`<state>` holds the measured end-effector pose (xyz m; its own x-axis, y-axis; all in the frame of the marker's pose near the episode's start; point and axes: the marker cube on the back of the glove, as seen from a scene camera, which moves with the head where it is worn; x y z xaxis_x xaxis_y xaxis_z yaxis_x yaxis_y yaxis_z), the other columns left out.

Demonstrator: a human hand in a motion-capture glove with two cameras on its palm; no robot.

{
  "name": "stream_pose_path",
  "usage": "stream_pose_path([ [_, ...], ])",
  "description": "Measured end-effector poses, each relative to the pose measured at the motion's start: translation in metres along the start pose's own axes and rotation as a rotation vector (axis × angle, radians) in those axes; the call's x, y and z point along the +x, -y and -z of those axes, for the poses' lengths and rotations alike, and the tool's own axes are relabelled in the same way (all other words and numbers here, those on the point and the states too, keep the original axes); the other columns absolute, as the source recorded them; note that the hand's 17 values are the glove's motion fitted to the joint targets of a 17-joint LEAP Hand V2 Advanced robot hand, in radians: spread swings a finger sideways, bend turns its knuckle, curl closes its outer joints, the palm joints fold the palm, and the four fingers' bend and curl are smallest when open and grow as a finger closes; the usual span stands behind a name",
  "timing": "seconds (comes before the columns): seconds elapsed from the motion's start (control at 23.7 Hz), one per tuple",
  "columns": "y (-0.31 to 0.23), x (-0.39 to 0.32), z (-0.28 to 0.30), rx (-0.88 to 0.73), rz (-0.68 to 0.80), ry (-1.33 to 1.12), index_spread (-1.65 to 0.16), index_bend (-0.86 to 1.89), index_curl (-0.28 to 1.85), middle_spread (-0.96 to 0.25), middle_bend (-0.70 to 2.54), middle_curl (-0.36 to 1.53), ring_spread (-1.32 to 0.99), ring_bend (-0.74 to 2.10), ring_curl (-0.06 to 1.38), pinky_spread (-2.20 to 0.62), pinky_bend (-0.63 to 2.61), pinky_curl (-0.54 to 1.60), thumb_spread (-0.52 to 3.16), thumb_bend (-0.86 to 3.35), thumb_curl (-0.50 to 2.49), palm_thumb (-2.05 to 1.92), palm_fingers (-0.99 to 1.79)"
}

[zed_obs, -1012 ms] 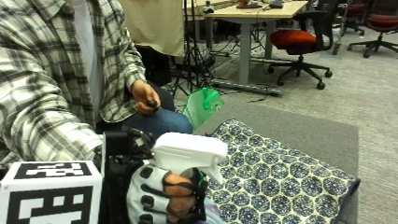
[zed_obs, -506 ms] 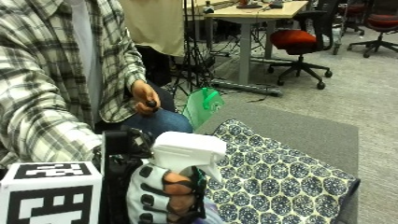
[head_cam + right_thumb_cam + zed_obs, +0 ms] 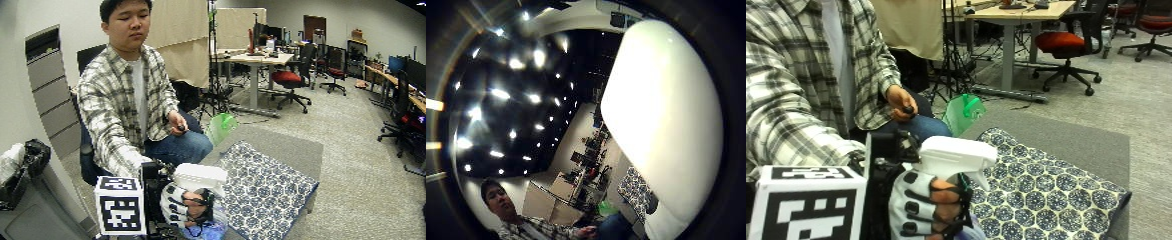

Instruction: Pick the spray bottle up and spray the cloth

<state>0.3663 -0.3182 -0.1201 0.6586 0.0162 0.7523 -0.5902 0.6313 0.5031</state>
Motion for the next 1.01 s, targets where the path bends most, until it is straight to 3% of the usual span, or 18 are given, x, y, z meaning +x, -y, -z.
stream_pose_path([
  [0.55, 0.013, -0.103, -0.027, -0.323, 0.180, -0.197, -0.25, 0.27, 0.50, -0.15, 0.54, 0.53, -0.19, 0.62, 0.46, -0.17, 0.42, 0.35, 0.09, -0.03, 0.75, 1.08, 1.29],
  [1.01, 0.017, -0.134, -0.058, -0.551, 0.197, -0.318, -0.25, 0.25, 0.53, -0.15, 0.54, 0.54, -0.19, 0.62, 0.46, -0.17, 0.42, 0.36, 0.09, -0.03, 0.76, 1.08, 1.30],
])
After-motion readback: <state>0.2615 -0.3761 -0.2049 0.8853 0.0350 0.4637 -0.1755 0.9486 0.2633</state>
